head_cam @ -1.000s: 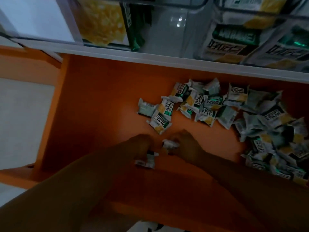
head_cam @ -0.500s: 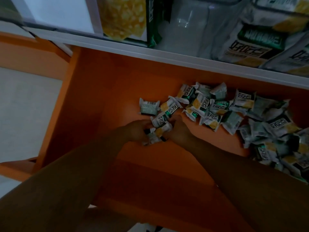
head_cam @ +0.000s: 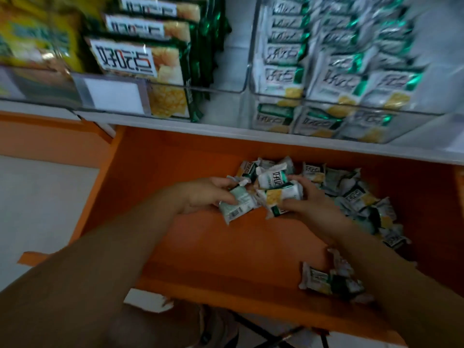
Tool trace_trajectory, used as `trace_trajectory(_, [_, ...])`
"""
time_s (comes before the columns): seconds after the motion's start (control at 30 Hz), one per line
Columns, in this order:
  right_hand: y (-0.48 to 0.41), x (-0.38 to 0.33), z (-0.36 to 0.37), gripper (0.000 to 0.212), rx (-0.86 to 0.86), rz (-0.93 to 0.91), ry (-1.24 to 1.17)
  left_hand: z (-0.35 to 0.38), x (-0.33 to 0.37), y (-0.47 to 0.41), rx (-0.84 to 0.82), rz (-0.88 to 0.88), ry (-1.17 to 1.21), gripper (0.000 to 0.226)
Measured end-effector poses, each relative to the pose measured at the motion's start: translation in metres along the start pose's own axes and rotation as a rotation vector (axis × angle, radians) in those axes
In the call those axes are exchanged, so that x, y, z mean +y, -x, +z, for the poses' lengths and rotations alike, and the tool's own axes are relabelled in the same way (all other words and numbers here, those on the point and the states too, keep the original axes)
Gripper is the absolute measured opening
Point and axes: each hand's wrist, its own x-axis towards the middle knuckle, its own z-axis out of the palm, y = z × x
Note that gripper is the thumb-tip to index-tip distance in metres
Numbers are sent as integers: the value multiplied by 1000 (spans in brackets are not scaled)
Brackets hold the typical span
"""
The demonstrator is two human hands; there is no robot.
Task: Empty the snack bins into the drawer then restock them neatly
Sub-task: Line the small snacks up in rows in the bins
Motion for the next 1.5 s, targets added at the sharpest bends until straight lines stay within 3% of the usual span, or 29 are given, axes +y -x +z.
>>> trace_trajectory(0.13, [53,-27,-20,55,-21,-114,-74,30,30,33,126,136,106,42])
trace_trajectory(0.23, [84,-37,-18,45,-38,-174,4,60,49,59,84,216,280,38])
trace_trajectory(0.3, [100,-42,-14,46,-19,-214,56,80,60,76,41,255,335,49])
trace_trajectory(0.43, [123,-55,-10,54,4,-291,109,110,76,103,135,345,319,66])
trace_trajectory(0.6, [139,-65,-7,39,104,-360,53,121,95,122,238,437,370,38])
trace_trajectory(0.77, [149,-100,-32,33,210,-433,-66,111,122,133,324,513,279,60])
trace_trajectory(0.93, [143,-170,-75,28,403,-665,387,97,135,144,334,576,218,121])
trace_trajectory(1.03, [129,-207,-87,37,466,-698,904,91,140,146,310,614,232,117])
trace_trajectory(1.13, [108,-232,-91,42,433,-583,1321,82,142,143,313,620,231,113])
trace_trajectory(1.2, [93,-239,-91,38,380,-515,1517,79,141,143,320,607,218,123])
trace_trajectory(1.33, [73,-232,-84,47,248,-481,1645,74,136,138,319,588,250,111])
trace_trajectory(1.5, [77,-227,-85,41,303,-463,1570,69,133,136,296,587,304,102])
